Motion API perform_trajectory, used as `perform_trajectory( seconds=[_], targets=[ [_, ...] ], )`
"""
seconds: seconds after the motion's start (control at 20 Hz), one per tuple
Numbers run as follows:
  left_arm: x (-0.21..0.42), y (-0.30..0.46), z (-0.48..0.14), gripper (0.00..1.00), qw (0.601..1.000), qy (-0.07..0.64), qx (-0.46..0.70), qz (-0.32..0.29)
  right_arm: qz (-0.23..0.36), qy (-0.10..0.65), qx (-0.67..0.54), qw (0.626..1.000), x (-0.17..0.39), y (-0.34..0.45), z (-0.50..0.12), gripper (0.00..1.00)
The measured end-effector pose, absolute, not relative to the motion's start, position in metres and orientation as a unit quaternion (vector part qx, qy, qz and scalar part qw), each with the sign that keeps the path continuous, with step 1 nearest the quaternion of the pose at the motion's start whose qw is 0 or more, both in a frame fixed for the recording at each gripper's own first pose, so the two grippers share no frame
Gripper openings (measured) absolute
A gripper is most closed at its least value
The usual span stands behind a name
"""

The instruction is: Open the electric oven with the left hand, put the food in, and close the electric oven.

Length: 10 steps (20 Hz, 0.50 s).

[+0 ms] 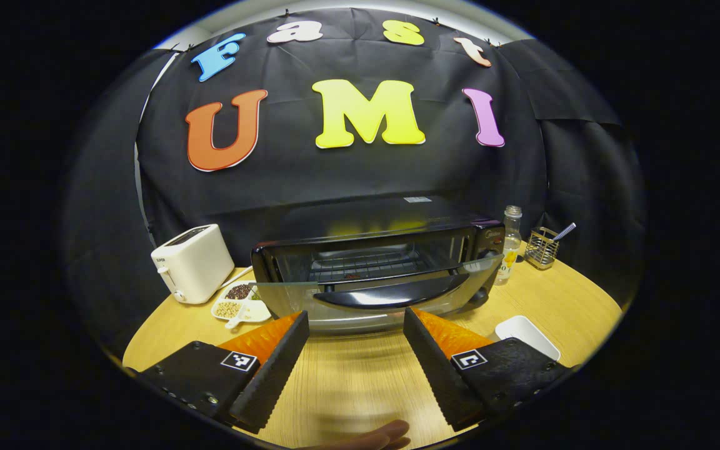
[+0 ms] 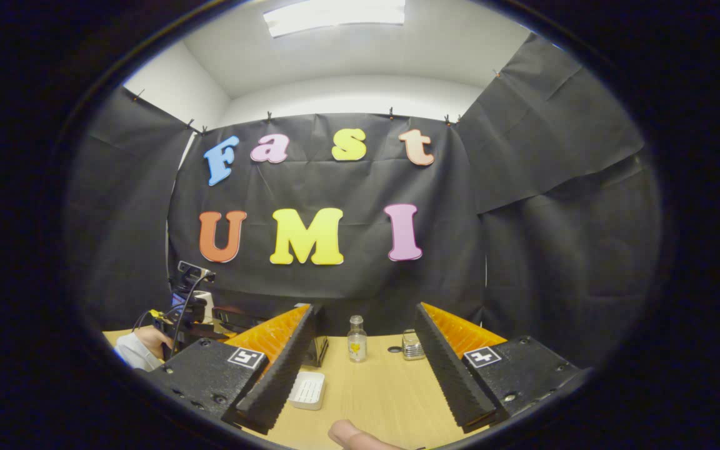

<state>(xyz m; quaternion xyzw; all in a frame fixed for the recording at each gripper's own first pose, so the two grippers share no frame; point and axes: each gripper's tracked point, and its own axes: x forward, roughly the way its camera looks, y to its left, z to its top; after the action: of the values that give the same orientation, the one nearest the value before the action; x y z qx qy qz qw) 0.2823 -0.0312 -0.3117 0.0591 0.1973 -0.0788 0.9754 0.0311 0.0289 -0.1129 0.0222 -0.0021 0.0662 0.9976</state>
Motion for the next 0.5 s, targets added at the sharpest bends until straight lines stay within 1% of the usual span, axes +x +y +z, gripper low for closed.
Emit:
perform_trajectory(
  seconds=[0.05,0.1,0.15,0.2,0.35,0.4,0.45,0.5],
  targets=[
    [0.287,-0.030,-0.310,0.97,0.976,0.196,0.059,-0.078,0.059,0.003,0.023,0.998,0.029,0.025,-0.112,0.96],
    [0.290,-0.025,-0.305,0.97,0.976,0.198,0.056,-0.069,0.057,0.006,0.024,0.998,0.023,0.025,-0.113,0.96],
    [0.292,-0.023,-0.295,0.97,0.979,0.189,0.048,-0.065,0.059,0.008,0.024,0.998,0.017,0.025,-0.110,1.00],
    [0.289,-0.024,-0.285,0.97,0.980,0.181,0.037,-0.067,0.059,0.011,0.023,0.998,0.011,0.024,-0.110,1.00],
    [0.259,-0.025,-0.253,0.97,0.985,0.158,0.006,-0.067,0.053,0.011,0.025,0.998,-0.005,0.017,-0.102,1.00],
    [0.246,-0.021,-0.243,0.96,0.986,0.154,0.002,-0.060,0.051,0.010,0.027,0.998,-0.012,0.015,-0.100,0.96],
    [0.234,-0.015,-0.234,0.96,0.988,0.149,0.003,-0.046,0.049,0.008,0.031,0.998,-0.018,0.013,-0.096,1.00],
    [0.222,-0.007,-0.224,0.97,0.989,0.144,0.006,-0.030,0.047,0.006,0.034,0.998,-0.022,0.013,-0.092,1.00]
  ],
)
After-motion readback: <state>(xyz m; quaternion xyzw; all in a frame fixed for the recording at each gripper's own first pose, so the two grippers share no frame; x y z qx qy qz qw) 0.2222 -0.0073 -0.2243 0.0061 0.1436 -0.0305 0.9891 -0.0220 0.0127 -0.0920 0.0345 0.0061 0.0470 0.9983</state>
